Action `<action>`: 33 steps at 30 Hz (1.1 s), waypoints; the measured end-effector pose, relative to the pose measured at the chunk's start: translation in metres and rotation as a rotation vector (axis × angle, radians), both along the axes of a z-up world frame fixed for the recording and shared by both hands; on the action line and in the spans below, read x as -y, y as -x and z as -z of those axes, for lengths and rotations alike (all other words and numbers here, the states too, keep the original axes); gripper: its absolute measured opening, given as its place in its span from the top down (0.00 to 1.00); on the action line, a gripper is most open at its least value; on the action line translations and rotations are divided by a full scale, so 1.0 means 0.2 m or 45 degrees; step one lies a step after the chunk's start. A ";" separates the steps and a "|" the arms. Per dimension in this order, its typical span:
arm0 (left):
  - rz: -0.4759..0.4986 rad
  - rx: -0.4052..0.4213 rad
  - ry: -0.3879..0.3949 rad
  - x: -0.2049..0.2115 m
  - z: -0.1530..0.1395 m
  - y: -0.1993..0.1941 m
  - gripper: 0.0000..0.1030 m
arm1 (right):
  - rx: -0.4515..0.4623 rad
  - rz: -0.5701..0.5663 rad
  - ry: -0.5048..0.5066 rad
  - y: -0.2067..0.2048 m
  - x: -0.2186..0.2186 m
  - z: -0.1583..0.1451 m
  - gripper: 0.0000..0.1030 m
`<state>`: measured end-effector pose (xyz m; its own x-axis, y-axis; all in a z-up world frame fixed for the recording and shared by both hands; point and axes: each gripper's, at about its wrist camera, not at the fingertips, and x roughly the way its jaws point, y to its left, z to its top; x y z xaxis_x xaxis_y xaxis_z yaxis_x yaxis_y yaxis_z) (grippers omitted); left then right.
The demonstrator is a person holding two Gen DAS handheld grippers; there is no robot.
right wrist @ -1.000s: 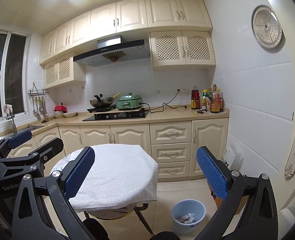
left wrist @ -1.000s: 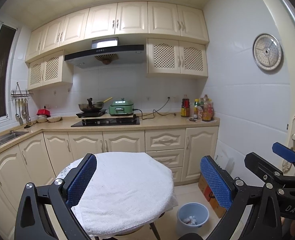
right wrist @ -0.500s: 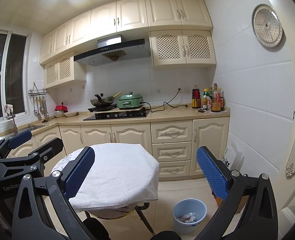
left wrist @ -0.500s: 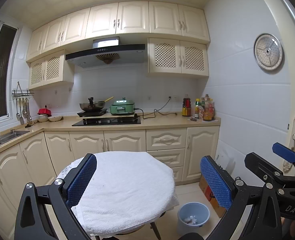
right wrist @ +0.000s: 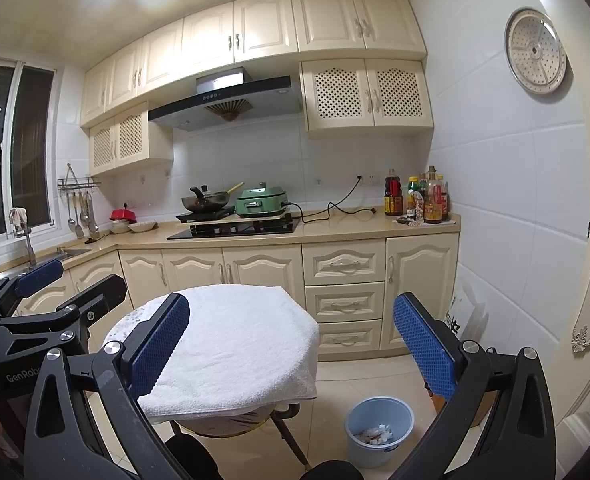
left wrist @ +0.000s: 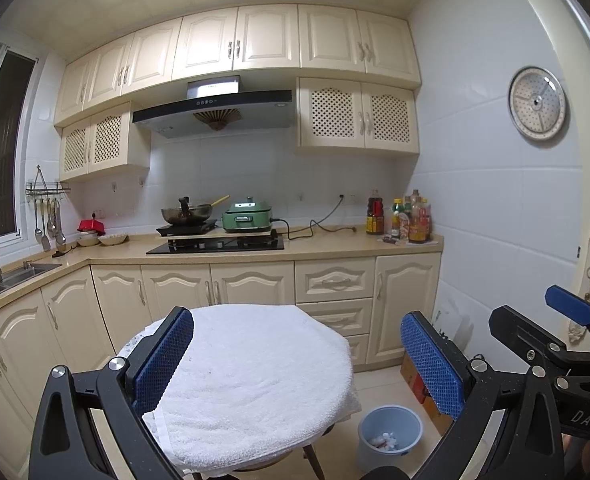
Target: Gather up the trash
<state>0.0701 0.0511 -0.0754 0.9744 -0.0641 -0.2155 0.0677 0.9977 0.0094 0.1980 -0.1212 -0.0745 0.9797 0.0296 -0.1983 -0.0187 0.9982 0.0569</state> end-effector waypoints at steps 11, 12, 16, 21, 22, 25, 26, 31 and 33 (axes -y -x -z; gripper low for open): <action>0.005 -0.001 0.000 -0.02 0.02 0.00 0.01 | -0.002 -0.002 -0.001 0.00 -0.01 0.01 0.00; 0.004 -0.001 -0.001 -0.02 0.02 0.00 0.01 | -0.002 -0.002 -0.001 0.00 -0.01 0.01 0.00; 0.004 -0.001 -0.003 -0.01 0.04 -0.01 0.01 | -0.003 -0.006 -0.002 0.00 0.00 0.02 0.00; 0.001 0.004 -0.005 0.00 0.05 -0.01 0.01 | -0.004 -0.009 -0.005 0.00 -0.01 0.02 0.00; 0.000 0.004 -0.005 0.00 0.05 -0.01 0.01 | -0.004 -0.010 -0.006 0.01 -0.01 0.03 0.00; 0.001 0.003 -0.005 0.01 0.05 -0.01 0.01 | -0.004 -0.010 -0.005 0.00 0.00 0.02 0.00; 0.000 0.003 -0.006 0.00 0.05 -0.01 0.01 | -0.005 -0.010 -0.005 0.00 0.00 0.03 0.00; 0.000 0.007 -0.005 0.01 0.05 -0.01 0.01 | -0.004 -0.009 -0.005 0.00 0.00 0.02 0.00; 0.000 0.007 -0.004 0.00 0.05 -0.01 0.01 | -0.003 -0.008 -0.005 0.01 -0.01 0.03 0.00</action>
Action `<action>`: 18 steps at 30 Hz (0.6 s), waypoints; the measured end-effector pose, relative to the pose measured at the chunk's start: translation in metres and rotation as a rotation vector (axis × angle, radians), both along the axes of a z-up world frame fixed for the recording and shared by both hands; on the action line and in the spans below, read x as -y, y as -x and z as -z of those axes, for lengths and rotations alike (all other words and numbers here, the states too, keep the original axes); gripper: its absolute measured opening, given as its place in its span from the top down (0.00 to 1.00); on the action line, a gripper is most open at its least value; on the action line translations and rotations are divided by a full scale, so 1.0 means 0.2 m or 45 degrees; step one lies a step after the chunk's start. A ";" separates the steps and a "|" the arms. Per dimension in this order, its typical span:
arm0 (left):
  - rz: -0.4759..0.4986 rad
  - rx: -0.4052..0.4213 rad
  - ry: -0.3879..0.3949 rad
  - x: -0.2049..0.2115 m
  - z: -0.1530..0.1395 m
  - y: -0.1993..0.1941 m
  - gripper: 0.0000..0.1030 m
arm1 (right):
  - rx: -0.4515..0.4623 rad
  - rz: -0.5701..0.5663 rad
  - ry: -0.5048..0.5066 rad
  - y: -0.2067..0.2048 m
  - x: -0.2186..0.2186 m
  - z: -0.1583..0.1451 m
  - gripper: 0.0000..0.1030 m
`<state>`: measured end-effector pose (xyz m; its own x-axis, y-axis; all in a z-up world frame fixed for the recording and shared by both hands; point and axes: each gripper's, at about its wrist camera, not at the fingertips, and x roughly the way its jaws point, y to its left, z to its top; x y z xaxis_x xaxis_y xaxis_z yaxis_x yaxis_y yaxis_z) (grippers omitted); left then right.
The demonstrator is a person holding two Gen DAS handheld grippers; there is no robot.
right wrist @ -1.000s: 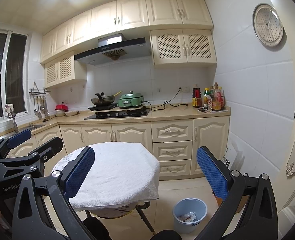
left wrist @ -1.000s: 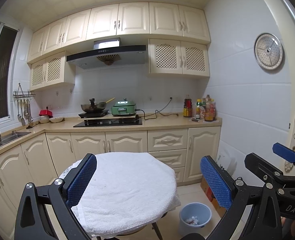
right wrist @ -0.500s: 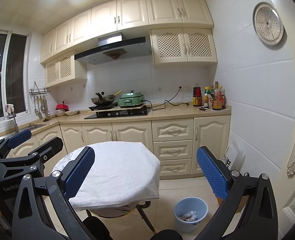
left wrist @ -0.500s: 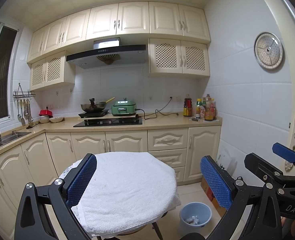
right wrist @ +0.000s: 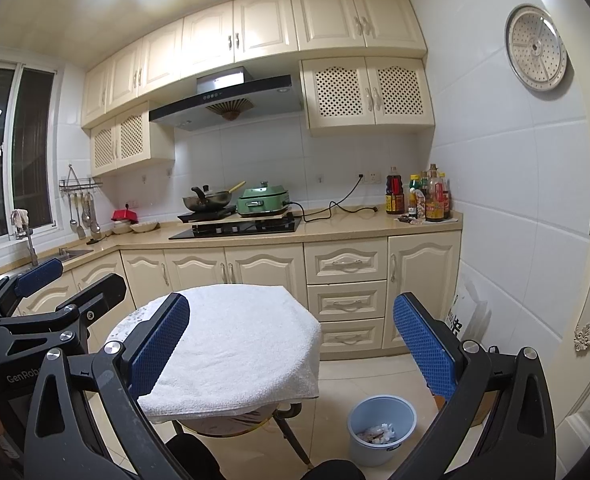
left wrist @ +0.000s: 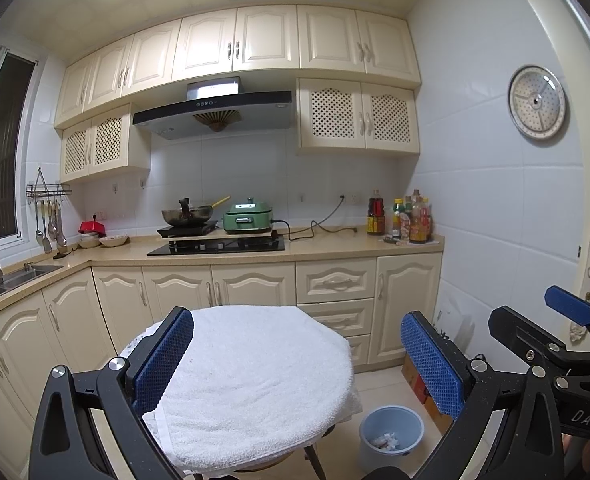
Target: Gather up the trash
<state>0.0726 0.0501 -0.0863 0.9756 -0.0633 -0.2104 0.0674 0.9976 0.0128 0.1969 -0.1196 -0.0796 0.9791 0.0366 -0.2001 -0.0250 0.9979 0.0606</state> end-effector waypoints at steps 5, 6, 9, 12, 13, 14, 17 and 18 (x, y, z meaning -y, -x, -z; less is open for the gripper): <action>-0.002 0.002 -0.003 0.00 0.00 0.00 0.01 | -0.001 -0.001 -0.003 0.00 0.00 -0.01 0.00; -0.001 0.003 -0.004 -0.01 0.01 0.00 0.01 | -0.001 -0.001 -0.003 0.00 0.00 -0.01 0.00; 0.000 0.003 -0.004 -0.01 0.01 0.00 0.01 | -0.001 -0.001 -0.003 0.00 0.00 -0.01 0.00; -0.003 0.004 -0.005 -0.01 0.01 0.00 0.01 | -0.001 -0.001 -0.005 0.00 0.00 -0.01 0.00; -0.003 0.003 -0.004 -0.01 0.01 0.00 0.01 | -0.002 -0.001 -0.005 0.00 0.01 -0.01 0.00; -0.002 0.003 -0.004 -0.01 0.01 0.00 0.01 | -0.003 -0.001 -0.005 0.00 0.00 -0.01 0.00; -0.001 0.003 -0.004 -0.02 0.01 0.00 0.01 | -0.001 0.000 -0.004 0.00 0.00 -0.01 0.00; -0.001 0.003 -0.003 -0.02 0.01 0.00 0.01 | -0.002 0.001 -0.004 0.00 0.00 -0.01 0.00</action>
